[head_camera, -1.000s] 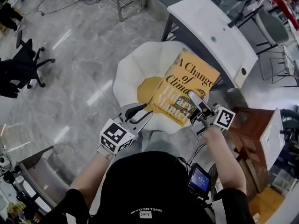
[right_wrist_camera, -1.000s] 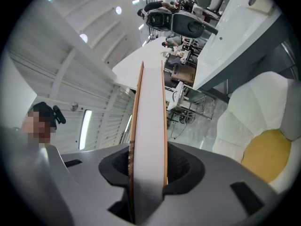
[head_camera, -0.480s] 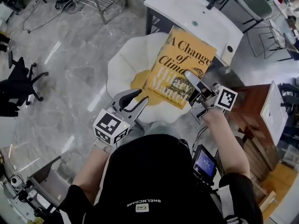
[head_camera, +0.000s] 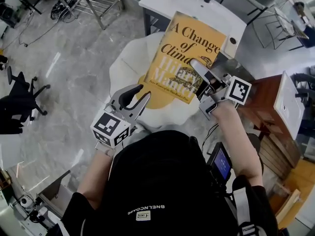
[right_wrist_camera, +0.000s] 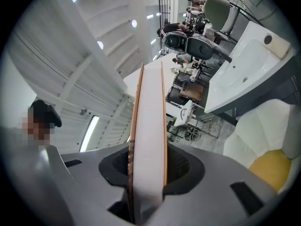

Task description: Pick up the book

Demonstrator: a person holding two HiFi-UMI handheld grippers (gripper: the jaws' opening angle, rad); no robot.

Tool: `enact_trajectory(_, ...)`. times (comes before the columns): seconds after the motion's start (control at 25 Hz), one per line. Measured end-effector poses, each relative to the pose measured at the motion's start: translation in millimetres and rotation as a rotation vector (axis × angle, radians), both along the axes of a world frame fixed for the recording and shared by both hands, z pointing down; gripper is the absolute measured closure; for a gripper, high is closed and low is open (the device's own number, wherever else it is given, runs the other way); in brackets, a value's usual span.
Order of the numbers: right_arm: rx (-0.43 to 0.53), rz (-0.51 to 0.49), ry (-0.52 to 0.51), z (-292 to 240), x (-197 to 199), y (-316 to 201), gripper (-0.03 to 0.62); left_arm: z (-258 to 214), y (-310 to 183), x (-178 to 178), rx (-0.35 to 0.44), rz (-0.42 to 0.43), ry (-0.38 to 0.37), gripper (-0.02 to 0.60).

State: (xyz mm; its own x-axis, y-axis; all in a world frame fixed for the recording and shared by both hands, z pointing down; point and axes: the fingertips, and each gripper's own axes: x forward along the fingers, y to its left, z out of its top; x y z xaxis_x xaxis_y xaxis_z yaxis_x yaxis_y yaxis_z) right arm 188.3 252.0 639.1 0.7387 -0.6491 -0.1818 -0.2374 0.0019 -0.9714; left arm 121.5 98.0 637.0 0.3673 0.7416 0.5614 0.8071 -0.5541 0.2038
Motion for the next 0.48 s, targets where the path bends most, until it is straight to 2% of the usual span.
enact_trajectory(0.48, 0.011, 0.02, 0.05, -25.8, 8.7, 10.2, 0.433, -12.8, 12.8, 15.9, -0.023, 0.009, 0.034, 0.466)
